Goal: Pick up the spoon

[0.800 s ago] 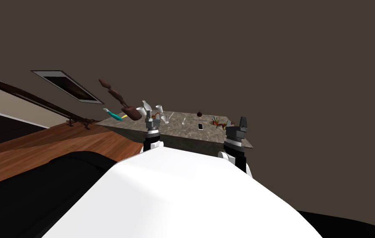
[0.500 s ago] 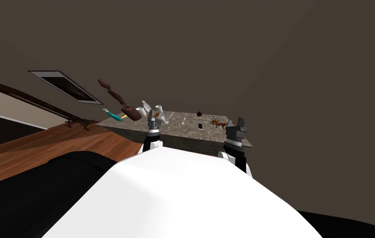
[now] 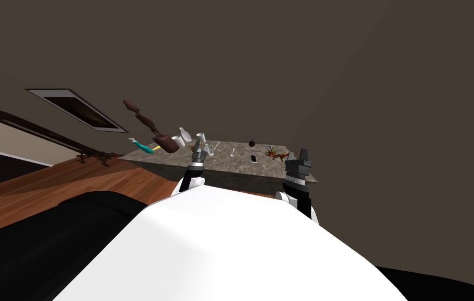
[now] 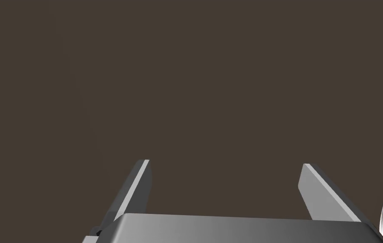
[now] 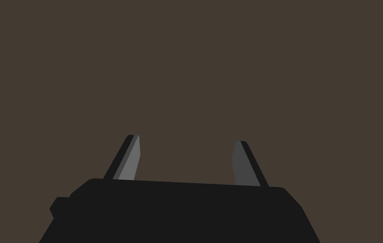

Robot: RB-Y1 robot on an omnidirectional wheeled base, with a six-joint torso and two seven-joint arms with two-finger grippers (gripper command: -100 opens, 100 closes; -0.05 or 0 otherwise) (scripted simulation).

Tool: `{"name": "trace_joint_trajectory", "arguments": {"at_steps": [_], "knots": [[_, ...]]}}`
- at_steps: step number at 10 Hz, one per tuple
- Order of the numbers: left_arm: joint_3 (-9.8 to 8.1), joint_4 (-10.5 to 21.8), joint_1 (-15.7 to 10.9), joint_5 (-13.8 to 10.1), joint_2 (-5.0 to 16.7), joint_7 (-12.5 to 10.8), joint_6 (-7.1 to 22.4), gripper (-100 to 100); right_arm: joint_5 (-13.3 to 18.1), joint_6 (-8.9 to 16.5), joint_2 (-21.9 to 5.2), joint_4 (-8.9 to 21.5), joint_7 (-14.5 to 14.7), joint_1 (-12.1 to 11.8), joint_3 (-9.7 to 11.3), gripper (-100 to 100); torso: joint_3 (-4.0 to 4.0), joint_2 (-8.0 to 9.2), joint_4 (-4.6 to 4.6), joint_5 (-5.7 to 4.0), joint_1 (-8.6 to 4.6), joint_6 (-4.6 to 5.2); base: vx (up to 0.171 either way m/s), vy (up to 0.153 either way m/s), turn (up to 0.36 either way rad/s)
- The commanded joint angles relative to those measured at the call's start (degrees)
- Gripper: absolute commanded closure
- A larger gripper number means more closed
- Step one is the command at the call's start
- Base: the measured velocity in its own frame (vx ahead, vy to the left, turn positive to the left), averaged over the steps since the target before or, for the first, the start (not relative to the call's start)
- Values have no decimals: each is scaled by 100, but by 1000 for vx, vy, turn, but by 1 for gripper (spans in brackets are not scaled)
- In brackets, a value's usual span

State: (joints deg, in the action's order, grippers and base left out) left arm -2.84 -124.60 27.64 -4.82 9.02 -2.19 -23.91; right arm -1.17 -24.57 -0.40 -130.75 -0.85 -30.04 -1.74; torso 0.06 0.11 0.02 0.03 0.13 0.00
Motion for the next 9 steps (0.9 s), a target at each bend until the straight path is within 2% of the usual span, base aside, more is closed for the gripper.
{"name": "trace_joint_trajectory", "arguments": {"at_steps": [1, 2, 3, 5, 6, 8, 9], "knots": [[16, 95, -119, -32, 273, 6, 260, -100, 0, 0, 0, 0, 0, 0, 0, 0, 0, 0, 0, 0, 0, 0, -29, 25, -45], [54, 193, -216, -52, 447, 25, 437, -100, 0, 0, 0, 0, 0, 0, 0, 0, -1, -1, 0, 0, -1, 1, -44, 41, -64], [54, 193, -216, -52, 486, 25, 476, -100, 0, 0, 0, 0, 0, 0, 0, 0, 1, 3, 0, 1, 3, 1, -35, 34, -43], [138, 410, -428, -100, 853, 70, 856, -100, 0, 0, 0, 0, 0, 0, 0, 0, 0, 1, 0, 0, 0, 1, -39, 32, -90], [138, 410, -428, -100, 913, 70, 952, -100, 0, 0, 0, 0, 0, 0, 0, 0, 2, 3, 0, 0, 3, 2, -40, 33, -37], [229, 654, -663, -157, 1338, 125, 1347, -100, 0, 0, 0, 0, 0, 0, 0, 0, 2, 3, 1, 0, 1, 1, -51, 34, -104], [229, 654, -663, -157, 1338, 125, 1472, -100, 0, 0, 0, 0, 0, 1, 0, 0, 4, 7, 1, 1, 4, 1, -42, 33, -29]]}}
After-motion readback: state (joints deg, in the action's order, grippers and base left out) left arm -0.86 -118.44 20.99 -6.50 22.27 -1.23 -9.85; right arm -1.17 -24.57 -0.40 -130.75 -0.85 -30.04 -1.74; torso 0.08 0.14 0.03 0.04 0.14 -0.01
